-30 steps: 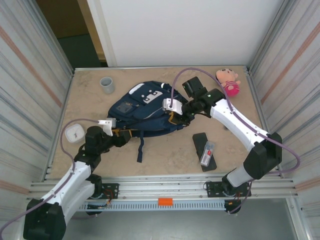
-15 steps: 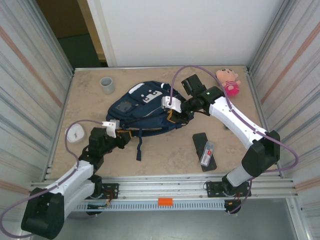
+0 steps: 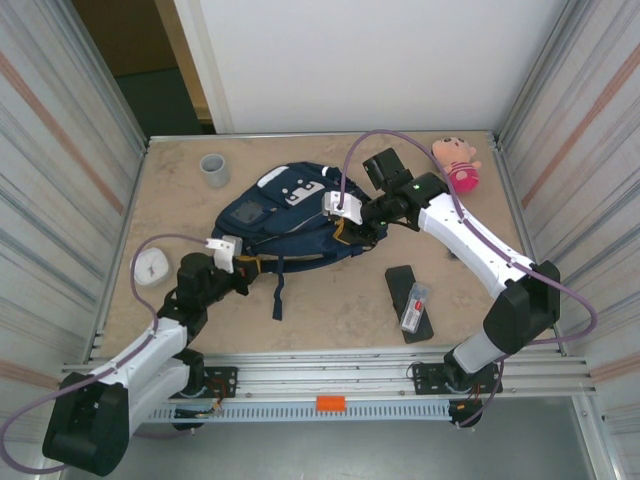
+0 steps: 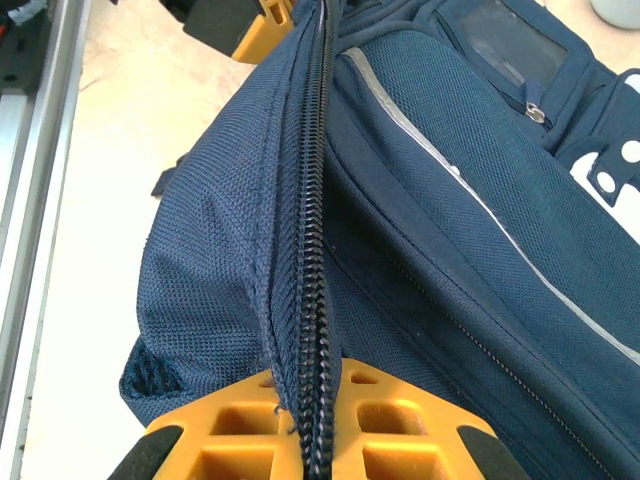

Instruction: Pack books, pencil case, and school supplies into a backpack

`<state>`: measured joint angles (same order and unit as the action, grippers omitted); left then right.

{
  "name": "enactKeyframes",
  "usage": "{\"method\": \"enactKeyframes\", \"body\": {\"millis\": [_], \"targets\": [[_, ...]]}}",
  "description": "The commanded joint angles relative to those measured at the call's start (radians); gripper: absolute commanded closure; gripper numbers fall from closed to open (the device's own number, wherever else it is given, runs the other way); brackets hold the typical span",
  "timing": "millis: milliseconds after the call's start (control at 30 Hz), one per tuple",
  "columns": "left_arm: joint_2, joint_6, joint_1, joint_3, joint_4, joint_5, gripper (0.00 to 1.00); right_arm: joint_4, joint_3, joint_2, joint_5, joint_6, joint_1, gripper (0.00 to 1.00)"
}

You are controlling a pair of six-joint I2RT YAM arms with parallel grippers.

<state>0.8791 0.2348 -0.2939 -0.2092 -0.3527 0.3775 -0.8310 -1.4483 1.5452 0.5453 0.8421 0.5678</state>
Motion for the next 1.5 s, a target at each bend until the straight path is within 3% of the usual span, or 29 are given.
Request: {"method": "enactKeyframes", "body": {"millis": [0, 200, 533, 633, 800, 900, 1033, 1100, 1267, 1467], "targets": [[-0.004, -0.054, -0.003, -0.051, -0.011, 0.120, 1.00, 0.114, 0.014, -0.029, 0.004, -0.059, -0.005, 1.00], [-0.050, -0.078, -0.068, -0.094, 0.018, 0.255, 1.00, 0.259, 0.089, -0.027, -0.081, -0.159, 0.019, 1.00], [0.080, -0.245, -0.335, -0.379, 0.264, 0.408, 0.97, 0.446, 0.183, 0.013, -0.133, -0.286, 0.077, 1.00], [0.098, -0.243, -0.348, -0.404, 0.305, 0.359, 0.85, 0.470, 0.222, -0.008, -0.090, -0.290, 0.083, 1.00], [-0.006, -0.209, -0.341, -0.349, 0.335, 0.141, 0.49, 0.484, 0.277, -0.043, -0.042, -0.281, 0.077, 1.00], [-0.111, -0.138, -0.334, -0.326, 0.393, -0.085, 0.36, 0.488, 0.297, -0.050, -0.034, -0.269, 0.079, 1.00], [-0.216, -0.062, -0.273, -0.319, 0.550, -0.392, 0.30, 0.513, 0.323, -0.044, -0.062, -0.216, 0.135, 1.00], [-0.241, -0.047, -0.214, -0.314, 0.615, -0.428, 0.30, 0.533, 0.333, -0.024, -0.093, -0.189, 0.171, 1.00], [-0.266, -0.050, -0.083, -0.315, 0.683, -0.368, 0.30, 0.629, 0.353, 0.046, -0.088, -0.191, 0.202, 1.00], [-0.252, -0.187, -0.059, -0.342, 0.739, -0.341, 0.29, 0.578, 0.395, 0.076, -0.097, -0.138, 0.226, 0.92]]}}
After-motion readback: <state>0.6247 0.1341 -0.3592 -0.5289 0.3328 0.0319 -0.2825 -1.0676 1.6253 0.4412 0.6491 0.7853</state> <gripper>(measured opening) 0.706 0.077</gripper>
